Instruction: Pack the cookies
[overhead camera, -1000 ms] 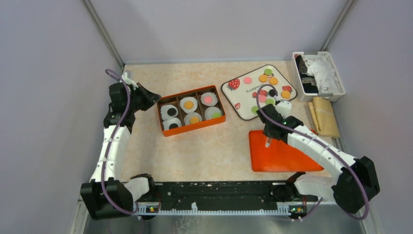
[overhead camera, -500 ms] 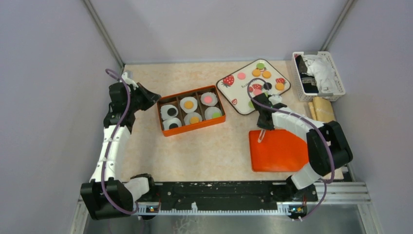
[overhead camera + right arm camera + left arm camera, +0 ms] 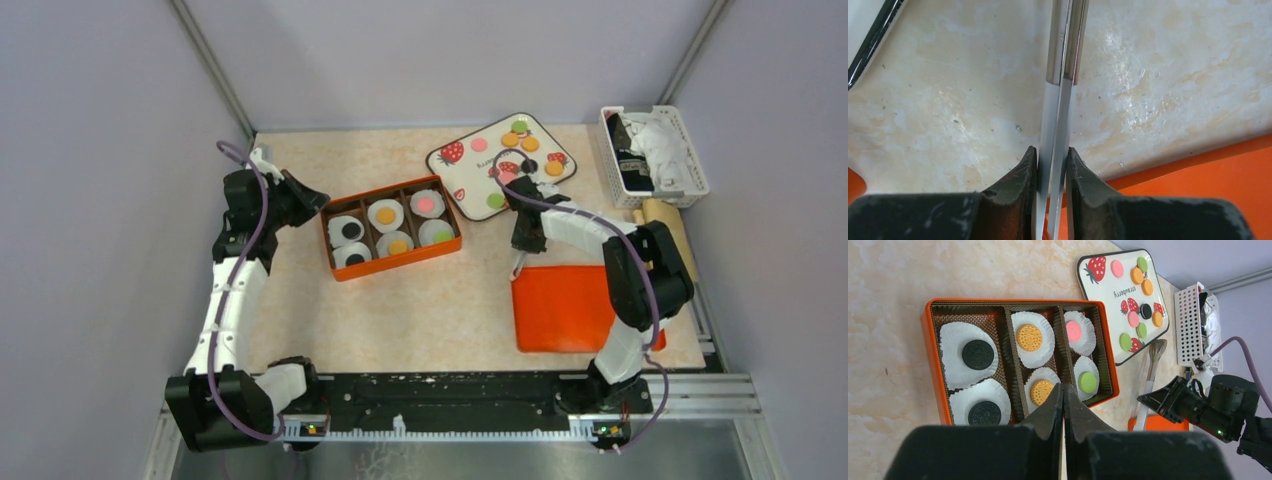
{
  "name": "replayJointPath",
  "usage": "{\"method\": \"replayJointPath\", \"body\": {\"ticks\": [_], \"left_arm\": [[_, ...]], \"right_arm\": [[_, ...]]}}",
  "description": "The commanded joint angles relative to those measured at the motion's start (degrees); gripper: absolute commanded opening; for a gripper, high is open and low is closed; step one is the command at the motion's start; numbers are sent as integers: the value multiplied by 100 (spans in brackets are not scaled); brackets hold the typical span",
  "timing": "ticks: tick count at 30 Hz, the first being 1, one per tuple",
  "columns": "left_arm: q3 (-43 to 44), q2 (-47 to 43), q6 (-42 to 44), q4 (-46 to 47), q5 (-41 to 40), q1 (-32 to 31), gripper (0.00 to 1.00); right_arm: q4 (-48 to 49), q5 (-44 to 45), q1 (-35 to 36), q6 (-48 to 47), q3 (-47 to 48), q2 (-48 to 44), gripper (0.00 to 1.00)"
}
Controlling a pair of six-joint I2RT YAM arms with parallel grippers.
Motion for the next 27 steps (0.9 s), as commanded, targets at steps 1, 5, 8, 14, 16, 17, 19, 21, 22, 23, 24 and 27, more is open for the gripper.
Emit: {"method": "replayJointPath", "body": {"ticks": [1,5,8,14,16,17,19,21,22,23,24,27], "left_arm": [[-16,-109,42,236,12,-12,5],[2,-109,74,216,-27,-12,6],[-15,-102,68,239,-51,-13,7],[22,-28,87,209,-45,-7,7],[28,-36,101,202,-79,-13,7],[28,-42,106,208,-81,-12,7],[15,-19,74,246,-73,-10,7],[-10,34,27,282,-57,-9,6],[-15,73,5,298,-30,-13,6],[-16,98,-2,297,-9,-10,5],[-16,115,2,295,0,-13,5],[22,117,42,249,-47,-5,5]], "right_arm": [[647,-505,10,-262,521,440,0],[703,-681,9,-221,768,614,0],[678,-690,7,-216,1006,835,0],[591,-977,7,-216,1366,1142,0],[774,-1039,10,-166,1205,945,0],[798,-1078,5,-155,1194,870,0],[796,-1211,9,-155,1251,762,0],[830,-1345,8,-143,1361,747,0],[824,-1418,2,-137,1457,797,0],[782,-1473,5,-136,1571,860,0],[713,-1515,12,-143,1712,937,0],[677,-1683,5,-137,1927,1086,0]]}}
